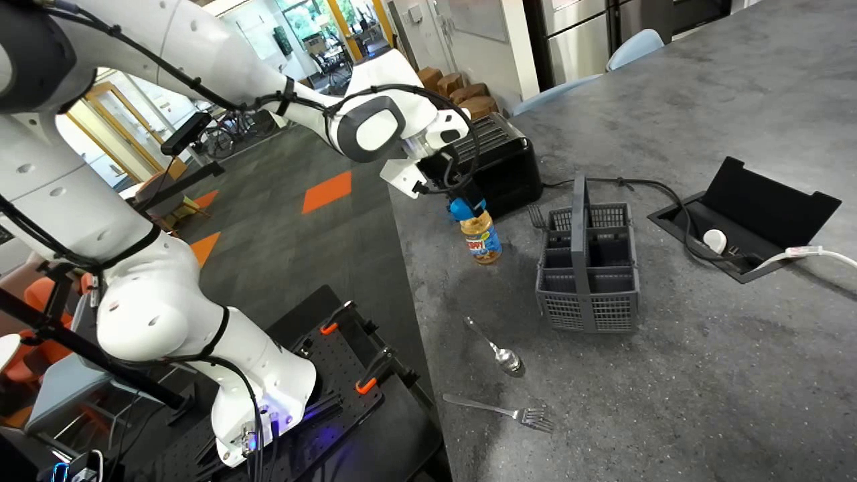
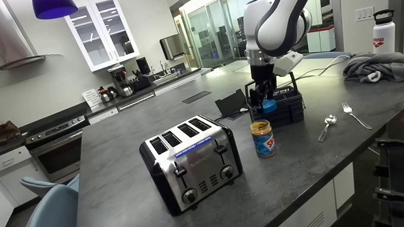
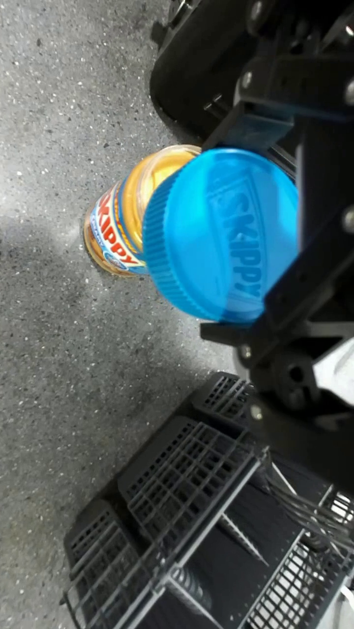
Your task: Put the blue lid on the bottle
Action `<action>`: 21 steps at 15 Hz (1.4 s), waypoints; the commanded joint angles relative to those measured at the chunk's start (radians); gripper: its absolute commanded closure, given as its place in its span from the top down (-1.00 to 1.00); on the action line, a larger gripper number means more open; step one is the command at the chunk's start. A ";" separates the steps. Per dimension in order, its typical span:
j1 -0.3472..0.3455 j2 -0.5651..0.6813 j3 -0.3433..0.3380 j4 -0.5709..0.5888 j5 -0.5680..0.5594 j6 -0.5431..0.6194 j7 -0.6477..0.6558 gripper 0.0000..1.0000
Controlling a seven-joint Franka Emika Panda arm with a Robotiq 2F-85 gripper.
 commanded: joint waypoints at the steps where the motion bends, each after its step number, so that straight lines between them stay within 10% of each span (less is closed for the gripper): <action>1: 0.027 0.028 0.001 0.047 0.018 -0.057 -0.004 0.10; 21: 0.065 0.129 -0.013 0.026 -0.034 0.106 0.018 0.10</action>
